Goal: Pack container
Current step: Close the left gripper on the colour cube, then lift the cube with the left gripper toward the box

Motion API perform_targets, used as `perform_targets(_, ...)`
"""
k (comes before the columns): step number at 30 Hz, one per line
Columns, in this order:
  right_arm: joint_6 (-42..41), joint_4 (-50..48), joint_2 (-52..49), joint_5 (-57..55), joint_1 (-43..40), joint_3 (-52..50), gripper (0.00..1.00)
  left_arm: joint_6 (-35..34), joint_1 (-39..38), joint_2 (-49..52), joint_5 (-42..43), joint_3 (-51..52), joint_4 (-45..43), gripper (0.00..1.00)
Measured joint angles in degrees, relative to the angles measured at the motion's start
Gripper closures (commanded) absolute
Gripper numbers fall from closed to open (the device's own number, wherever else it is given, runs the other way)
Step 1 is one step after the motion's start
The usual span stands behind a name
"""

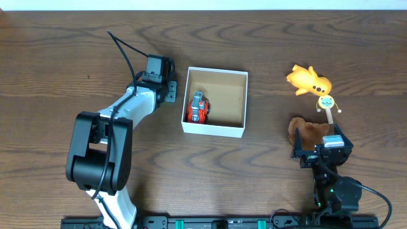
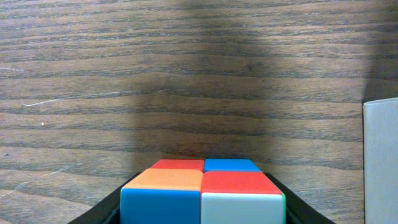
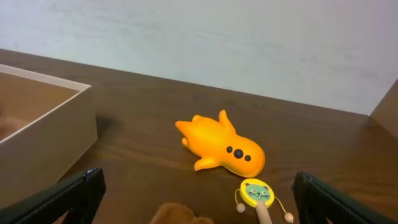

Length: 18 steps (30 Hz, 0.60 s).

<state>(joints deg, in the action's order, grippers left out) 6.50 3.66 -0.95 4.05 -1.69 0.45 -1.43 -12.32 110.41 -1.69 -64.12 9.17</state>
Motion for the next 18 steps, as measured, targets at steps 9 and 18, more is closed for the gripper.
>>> perform_targets(9, 0.0, 0.0, 0.0, 0.0, 0.0, 0.0, 0.01, 0.0, 0.0, -2.8, 0.0, 0.0, -0.4, 0.46)
perform_targets(18, 0.0, 0.0, 0.0, 0.0, 0.0, 0.0, 0.01, 0.0, 0.0, -12.1, 0.0, 0.0, -0.8, 0.46)
